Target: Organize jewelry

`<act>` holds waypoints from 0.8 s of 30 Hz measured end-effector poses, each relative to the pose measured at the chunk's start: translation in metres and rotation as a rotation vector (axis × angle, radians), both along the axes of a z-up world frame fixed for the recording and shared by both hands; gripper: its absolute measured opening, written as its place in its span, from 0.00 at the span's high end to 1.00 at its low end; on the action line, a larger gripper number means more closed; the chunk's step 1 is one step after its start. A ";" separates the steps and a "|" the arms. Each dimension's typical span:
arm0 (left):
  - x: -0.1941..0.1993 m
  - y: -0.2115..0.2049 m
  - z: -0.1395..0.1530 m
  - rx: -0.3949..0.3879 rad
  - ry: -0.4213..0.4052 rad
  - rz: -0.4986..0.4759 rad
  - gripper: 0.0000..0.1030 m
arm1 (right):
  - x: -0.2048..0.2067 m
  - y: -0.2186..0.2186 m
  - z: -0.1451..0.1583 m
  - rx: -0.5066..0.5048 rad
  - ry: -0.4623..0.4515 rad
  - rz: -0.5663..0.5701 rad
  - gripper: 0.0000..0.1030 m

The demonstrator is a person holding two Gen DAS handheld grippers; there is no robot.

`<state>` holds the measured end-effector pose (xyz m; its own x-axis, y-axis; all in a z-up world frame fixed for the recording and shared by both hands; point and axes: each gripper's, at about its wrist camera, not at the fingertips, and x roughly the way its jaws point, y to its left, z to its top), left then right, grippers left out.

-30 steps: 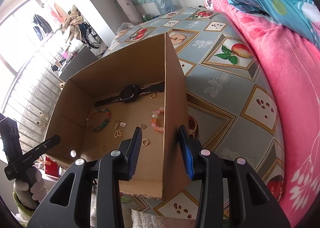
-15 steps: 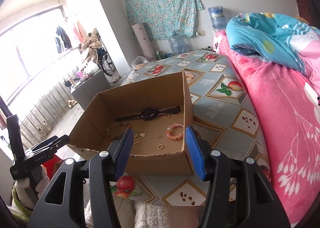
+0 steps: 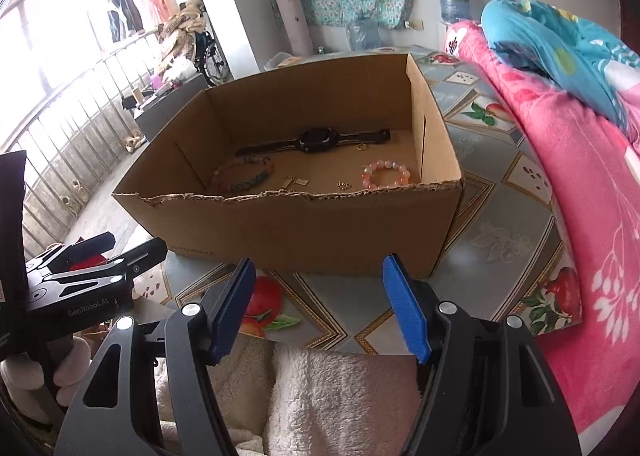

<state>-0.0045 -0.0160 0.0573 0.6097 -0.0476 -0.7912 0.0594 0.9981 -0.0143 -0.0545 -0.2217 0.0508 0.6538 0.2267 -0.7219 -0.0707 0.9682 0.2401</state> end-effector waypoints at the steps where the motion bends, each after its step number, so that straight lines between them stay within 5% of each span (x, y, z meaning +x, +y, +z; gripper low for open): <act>1: 0.003 -0.002 -0.002 0.004 0.010 0.001 0.12 | 0.002 0.001 -0.002 0.003 0.011 -0.003 0.37; 24: 0.024 -0.005 -0.011 -0.013 0.055 0.008 0.12 | 0.021 0.015 -0.007 -0.022 0.061 0.012 0.37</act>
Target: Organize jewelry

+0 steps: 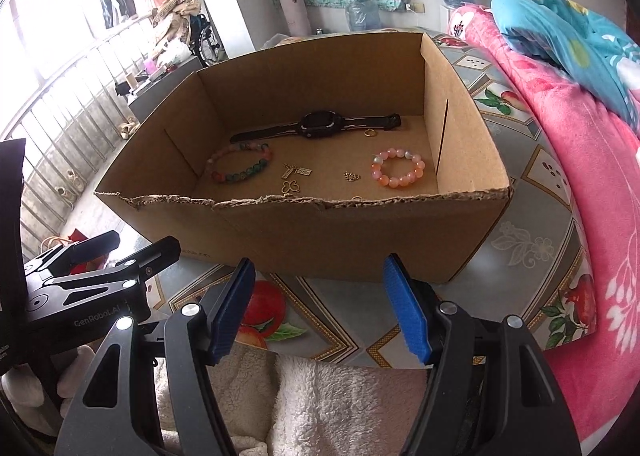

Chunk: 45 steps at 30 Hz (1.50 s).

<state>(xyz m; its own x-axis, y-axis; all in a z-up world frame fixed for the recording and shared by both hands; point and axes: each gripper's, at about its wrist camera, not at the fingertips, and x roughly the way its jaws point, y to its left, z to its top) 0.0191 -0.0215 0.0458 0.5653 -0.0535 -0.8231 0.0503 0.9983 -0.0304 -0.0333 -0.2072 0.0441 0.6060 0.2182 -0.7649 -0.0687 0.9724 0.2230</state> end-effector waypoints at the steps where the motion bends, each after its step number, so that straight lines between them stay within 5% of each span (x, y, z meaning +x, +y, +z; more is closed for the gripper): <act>1: 0.000 0.000 0.000 -0.002 0.000 0.000 0.12 | 0.000 0.000 0.000 -0.002 0.000 -0.001 0.37; 45: -0.002 -0.002 -0.002 0.001 0.011 -0.017 0.12 | 0.000 -0.001 0.004 -0.011 -0.005 0.001 0.37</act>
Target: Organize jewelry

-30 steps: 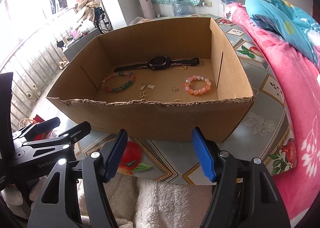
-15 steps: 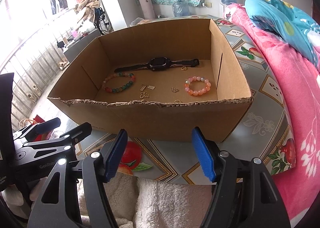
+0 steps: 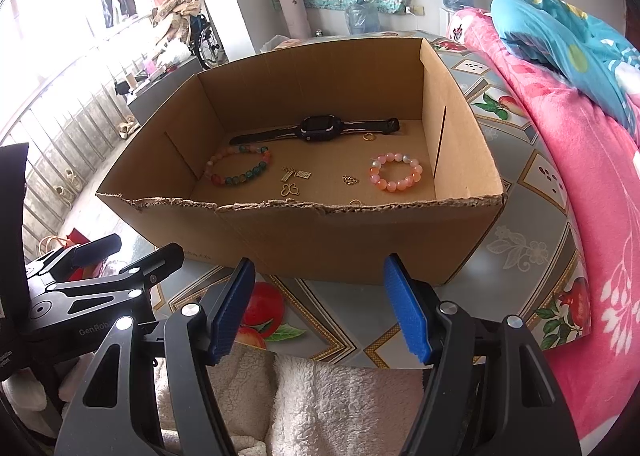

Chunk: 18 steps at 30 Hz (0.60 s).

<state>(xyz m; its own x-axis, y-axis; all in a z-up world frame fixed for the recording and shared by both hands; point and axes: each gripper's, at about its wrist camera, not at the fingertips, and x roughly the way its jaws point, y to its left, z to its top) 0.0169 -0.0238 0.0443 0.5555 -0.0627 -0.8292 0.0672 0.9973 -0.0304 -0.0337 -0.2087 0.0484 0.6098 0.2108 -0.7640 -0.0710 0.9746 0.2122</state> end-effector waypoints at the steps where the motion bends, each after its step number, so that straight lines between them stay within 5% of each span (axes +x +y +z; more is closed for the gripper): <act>1: 0.000 0.000 0.000 0.000 0.000 -0.001 0.12 | 0.000 0.000 0.000 0.000 0.000 0.000 0.37; 18: 0.000 -0.001 0.000 0.000 0.005 -0.009 0.12 | 0.000 0.001 0.000 -0.002 -0.002 0.001 0.37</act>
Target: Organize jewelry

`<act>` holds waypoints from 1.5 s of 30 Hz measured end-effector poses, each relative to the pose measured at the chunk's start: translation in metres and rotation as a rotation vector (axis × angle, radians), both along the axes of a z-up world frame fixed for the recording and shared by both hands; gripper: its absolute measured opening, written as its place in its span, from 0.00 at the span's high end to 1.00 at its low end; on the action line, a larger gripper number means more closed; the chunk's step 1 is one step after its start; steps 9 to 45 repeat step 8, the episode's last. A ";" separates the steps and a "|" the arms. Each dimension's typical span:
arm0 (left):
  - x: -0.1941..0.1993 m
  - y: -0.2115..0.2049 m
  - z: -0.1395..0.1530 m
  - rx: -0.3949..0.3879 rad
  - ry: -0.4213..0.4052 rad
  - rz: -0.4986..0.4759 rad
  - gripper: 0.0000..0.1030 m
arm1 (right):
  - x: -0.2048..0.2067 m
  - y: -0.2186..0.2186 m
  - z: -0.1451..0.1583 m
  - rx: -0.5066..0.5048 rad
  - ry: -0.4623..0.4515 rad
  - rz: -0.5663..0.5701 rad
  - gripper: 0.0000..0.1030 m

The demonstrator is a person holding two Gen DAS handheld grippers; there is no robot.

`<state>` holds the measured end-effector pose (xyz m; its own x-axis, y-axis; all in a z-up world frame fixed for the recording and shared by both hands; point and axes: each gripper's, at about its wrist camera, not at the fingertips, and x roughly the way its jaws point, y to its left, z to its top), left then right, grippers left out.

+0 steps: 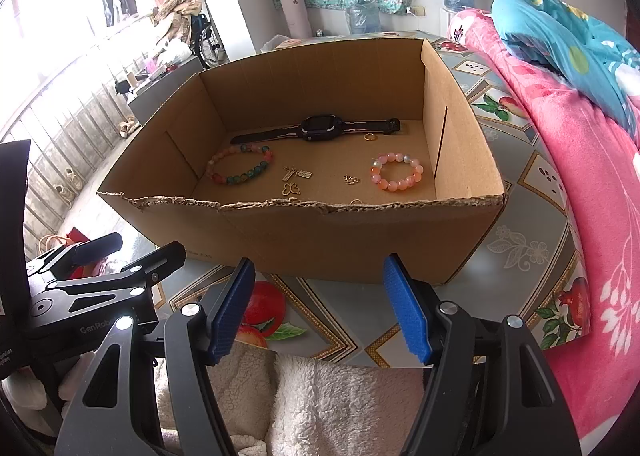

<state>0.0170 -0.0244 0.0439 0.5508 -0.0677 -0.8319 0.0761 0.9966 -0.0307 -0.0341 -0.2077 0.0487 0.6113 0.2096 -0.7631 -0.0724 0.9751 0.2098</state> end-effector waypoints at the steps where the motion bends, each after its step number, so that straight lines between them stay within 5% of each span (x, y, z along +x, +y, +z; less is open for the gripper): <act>1: 0.000 -0.001 0.000 0.002 0.003 -0.006 0.12 | 0.000 0.000 0.000 0.000 0.000 0.000 0.37; 45: -0.002 -0.001 0.002 0.005 -0.005 -0.002 0.12 | 0.000 0.000 0.000 -0.001 0.000 0.000 0.37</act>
